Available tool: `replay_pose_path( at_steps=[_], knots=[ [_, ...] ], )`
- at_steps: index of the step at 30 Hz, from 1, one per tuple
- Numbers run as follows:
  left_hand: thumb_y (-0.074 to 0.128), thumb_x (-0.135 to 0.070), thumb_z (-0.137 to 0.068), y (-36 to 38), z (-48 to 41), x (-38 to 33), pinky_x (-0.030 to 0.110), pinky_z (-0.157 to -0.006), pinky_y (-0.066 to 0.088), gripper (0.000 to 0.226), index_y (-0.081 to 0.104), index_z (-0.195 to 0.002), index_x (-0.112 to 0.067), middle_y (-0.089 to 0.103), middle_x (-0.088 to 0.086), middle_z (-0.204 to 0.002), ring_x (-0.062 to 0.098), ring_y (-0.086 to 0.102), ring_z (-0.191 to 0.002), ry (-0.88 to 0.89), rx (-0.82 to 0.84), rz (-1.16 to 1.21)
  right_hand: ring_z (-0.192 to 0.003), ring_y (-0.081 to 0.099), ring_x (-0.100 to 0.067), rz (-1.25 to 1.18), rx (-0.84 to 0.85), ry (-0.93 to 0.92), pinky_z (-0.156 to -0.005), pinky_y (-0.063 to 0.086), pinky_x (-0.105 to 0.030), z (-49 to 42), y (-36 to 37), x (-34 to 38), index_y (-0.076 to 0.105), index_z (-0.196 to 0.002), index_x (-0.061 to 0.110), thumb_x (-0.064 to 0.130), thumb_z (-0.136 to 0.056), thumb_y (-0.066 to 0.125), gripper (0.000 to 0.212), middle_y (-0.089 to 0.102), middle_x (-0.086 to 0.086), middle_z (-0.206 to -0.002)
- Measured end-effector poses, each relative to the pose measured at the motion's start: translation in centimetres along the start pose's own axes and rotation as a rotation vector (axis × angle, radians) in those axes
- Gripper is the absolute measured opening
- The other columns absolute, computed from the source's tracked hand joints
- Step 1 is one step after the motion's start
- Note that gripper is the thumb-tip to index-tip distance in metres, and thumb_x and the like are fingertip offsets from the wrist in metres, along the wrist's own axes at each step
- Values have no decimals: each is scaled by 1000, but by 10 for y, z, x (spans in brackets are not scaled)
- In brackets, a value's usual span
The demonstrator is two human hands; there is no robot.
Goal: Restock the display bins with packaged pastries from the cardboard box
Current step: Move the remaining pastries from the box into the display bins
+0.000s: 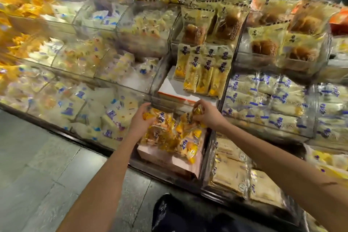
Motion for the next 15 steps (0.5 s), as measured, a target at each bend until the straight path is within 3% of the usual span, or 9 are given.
replay_pose_path(
  at_steps=[5, 8, 11, 15],
  knots=[
    [66, -16, -92, 3, -57, 12, 40, -100, 47, 57, 41, -141, -33, 46, 4, -143, 21, 44, -131, 23, 184, -78, -69, 58, 0, -193, -162, 171, -50, 45, -11, -12, 30, -9, 53, -111, 15, 3, -84, 69, 34, 61, -2, -102],
    [64, -14, -92, 8, -84, 17, 38, -94, 51, 56, 42, -139, -34, 49, 4, -138, 21, 53, -120, 17, 243, -70, -69, 56, 2, -264, -284, 209, -50, 44, -10, -17, 45, -9, 53, -110, 14, 3, -86, 67, 29, 60, 4, -96],
    [65, -14, -92, 14, -99, 29, 21, -71, 46, 50, 45, -135, -30, 54, 6, -126, 16, 58, -100, 14, 288, -101, -77, 60, -2, -317, -346, 244, -57, 44, -10, -18, 67, -12, 52, -105, 17, 1, -88, 65, 26, 59, 11, -92],
    [65, -23, -93, 20, -105, 42, 25, -75, 42, 45, 45, -131, -35, 54, 1, -126, 20, 56, -107, 11, 284, -174, -84, 57, -3, -357, -436, 330, -61, 42, -6, -11, 90, -26, 48, -108, 23, 8, -91, 65, 28, 58, 12, -96]
  ],
)
Point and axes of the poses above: each hand's wrist, its own z-axis away from the middle knuckle, its own y-axis out of the palm, x = y × z, the point moved 3 cm from there along -z, towards the middle knuckle
